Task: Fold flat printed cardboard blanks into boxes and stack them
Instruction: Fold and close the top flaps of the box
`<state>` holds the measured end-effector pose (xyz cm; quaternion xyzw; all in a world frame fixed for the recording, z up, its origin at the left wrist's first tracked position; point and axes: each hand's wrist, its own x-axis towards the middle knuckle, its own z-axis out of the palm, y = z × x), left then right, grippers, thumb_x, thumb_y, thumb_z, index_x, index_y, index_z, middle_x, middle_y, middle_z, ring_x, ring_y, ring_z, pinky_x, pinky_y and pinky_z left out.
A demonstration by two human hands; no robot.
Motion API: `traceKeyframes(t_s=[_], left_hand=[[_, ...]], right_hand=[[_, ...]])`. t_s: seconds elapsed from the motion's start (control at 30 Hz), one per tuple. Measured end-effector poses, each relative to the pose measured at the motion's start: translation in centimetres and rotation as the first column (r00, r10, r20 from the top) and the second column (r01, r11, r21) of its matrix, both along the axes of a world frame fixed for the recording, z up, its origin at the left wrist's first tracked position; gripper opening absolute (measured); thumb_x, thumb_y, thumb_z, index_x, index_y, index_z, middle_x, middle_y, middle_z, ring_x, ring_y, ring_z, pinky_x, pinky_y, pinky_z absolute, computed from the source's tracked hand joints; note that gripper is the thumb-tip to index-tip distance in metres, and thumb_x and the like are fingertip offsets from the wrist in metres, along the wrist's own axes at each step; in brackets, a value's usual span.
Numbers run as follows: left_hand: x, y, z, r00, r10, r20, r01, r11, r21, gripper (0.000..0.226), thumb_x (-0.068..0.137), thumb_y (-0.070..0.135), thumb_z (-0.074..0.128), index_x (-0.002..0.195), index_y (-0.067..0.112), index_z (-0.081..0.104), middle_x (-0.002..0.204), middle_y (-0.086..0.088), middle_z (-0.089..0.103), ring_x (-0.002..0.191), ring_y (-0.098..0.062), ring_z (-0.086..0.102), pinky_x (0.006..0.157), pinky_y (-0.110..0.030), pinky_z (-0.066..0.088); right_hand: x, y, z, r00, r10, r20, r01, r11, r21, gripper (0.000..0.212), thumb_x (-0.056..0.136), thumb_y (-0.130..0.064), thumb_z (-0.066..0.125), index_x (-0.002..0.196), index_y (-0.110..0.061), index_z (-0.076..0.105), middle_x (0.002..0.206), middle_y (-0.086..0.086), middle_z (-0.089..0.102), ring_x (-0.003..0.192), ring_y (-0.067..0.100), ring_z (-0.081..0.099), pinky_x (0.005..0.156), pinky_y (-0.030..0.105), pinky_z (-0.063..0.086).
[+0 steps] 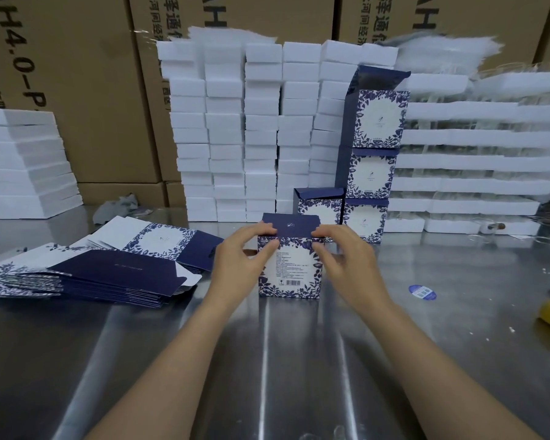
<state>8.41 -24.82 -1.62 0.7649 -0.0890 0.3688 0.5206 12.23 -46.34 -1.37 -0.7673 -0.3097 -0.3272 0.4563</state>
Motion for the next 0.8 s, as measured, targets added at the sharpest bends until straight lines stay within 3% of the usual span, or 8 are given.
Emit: traceKeyframes(t_s=[0.13, 0.23, 0.3, 0.4, 0.5, 0.6, 0.7, 0.8], left_hand=[[0.1, -0.4, -0.1, 1.0, 0.004, 0.011, -0.004, 0.999, -0.053, 0.013, 0.093, 0.018, 0.082, 0.104, 0.024, 0.082, 0.116, 0.011, 0.077, 0.125, -0.001, 0.064, 0.089, -0.042, 0.062], [0.5, 0.2, 0.3, 0.999, -0.042, -0.012, 0.041, 0.997, -0.067, 0.014, 0.092, 0.017, 0.082, 0.105, 0.022, 0.083, 0.119, 0.011, 0.078, 0.126, 0.0, 0.064, 0.102, -0.035, 0.057], [0.6, 0.9, 0.2, 0.993, -0.1, -0.055, 0.093, 0.989, -0.113, 0.016, 0.095, 0.016, 0.079, 0.109, 0.022, 0.084, 0.131, 0.01, 0.073, 0.126, -0.001, 0.064, 0.107, -0.031, 0.053], [0.6, 0.3, -0.1, 0.975, -0.196, -0.106, 0.157, 0.942, -0.296, 0.017, 0.099, 0.012, 0.074, 0.111, 0.021, 0.082, 0.129, 0.004, 0.074, 0.109, -0.007, 0.071, 0.09, -0.027, 0.057], [0.7, -0.6, -0.2, 0.988, -0.13, -0.087, 0.097, 0.946, -0.31, 0.012, 0.102, 0.019, 0.07, 0.107, 0.022, 0.081, 0.102, 0.008, 0.08, 0.093, -0.007, 0.072, 0.087, -0.036, 0.059], [0.4, -0.3, 0.1, 0.996, -0.073, -0.059, 0.054, 0.96, -0.273, 0.008, 0.101, 0.022, 0.072, 0.104, 0.024, 0.08, 0.1, 0.008, 0.08, 0.095, -0.006, 0.074, 0.093, -0.049, 0.062], [0.1, -0.2, 0.4, 0.998, -0.058, -0.001, 0.056, 0.975, -0.215, 0.039, 0.095, 0.007, 0.076, 0.122, 0.034, 0.067, 0.123, 0.013, 0.072, 0.108, -0.006, 0.073, 0.092, -0.048, 0.063], [-0.2, -0.4, 0.1, 0.997, -0.076, -0.026, 0.076, 0.997, 0.005, 0.085, 0.091, 0.001, 0.075, 0.146, 0.059, 0.045, 0.15, 0.025, 0.045, 0.114, 0.002, 0.067, 0.084, -0.031, 0.064]], right_hand=[[0.6, 0.6, -0.3, 0.999, -0.05, 0.011, 0.049, 0.998, 0.035, 0.011, 0.099, -0.01, 0.07, 0.106, -0.018, 0.073, 0.106, -0.007, 0.07, 0.097, 0.005, 0.067, 0.082, 0.018, 0.056], [0.3, 0.8, 0.0, 0.999, -0.035, -0.029, 0.037, 0.995, 0.088, 0.015, 0.096, -0.006, 0.073, 0.102, -0.019, 0.074, 0.104, -0.009, 0.069, 0.102, -0.003, 0.063, 0.078, 0.005, 0.048], [0.5, 0.4, 0.1, 0.998, -0.01, -0.068, 0.019, 0.992, 0.121, 0.014, 0.094, -0.009, 0.076, 0.102, -0.02, 0.076, 0.106, -0.012, 0.069, 0.107, -0.002, 0.062, 0.087, 0.009, 0.049], [0.6, 0.7, 0.2, 0.961, 0.101, -0.257, -0.041, 0.972, 0.229, 0.01, 0.097, -0.01, 0.074, 0.1, -0.019, 0.076, 0.103, -0.004, 0.076, 0.104, 0.012, 0.072, 0.092, 0.034, 0.058], [0.2, 1.4, 0.1, 0.951, 0.101, -0.293, -0.014, 0.959, 0.283, 0.008, 0.098, -0.014, 0.073, 0.095, -0.022, 0.074, 0.094, -0.005, 0.078, 0.095, 0.011, 0.074, 0.085, 0.033, 0.058], [-0.1, 1.3, 0.5, 0.965, 0.103, -0.242, -0.018, 0.943, 0.332, 0.005, 0.096, -0.021, 0.076, 0.091, -0.023, 0.075, 0.097, -0.01, 0.076, 0.099, 0.01, 0.072, 0.09, 0.026, 0.054], [-0.2, 1.0, 0.9, 0.982, 0.089, -0.169, -0.02, 0.927, 0.374, 0.015, 0.094, -0.015, 0.078, 0.102, -0.026, 0.07, 0.103, -0.017, 0.074, 0.102, 0.004, 0.071, 0.087, 0.016, 0.053], [0.0, 0.3, 0.8, 0.982, 0.097, -0.163, -0.041, 0.948, 0.315, 0.058, 0.091, -0.001, 0.074, 0.128, -0.043, 0.06, 0.126, -0.022, 0.062, 0.1, -0.005, 0.069, 0.082, 0.008, 0.05]])
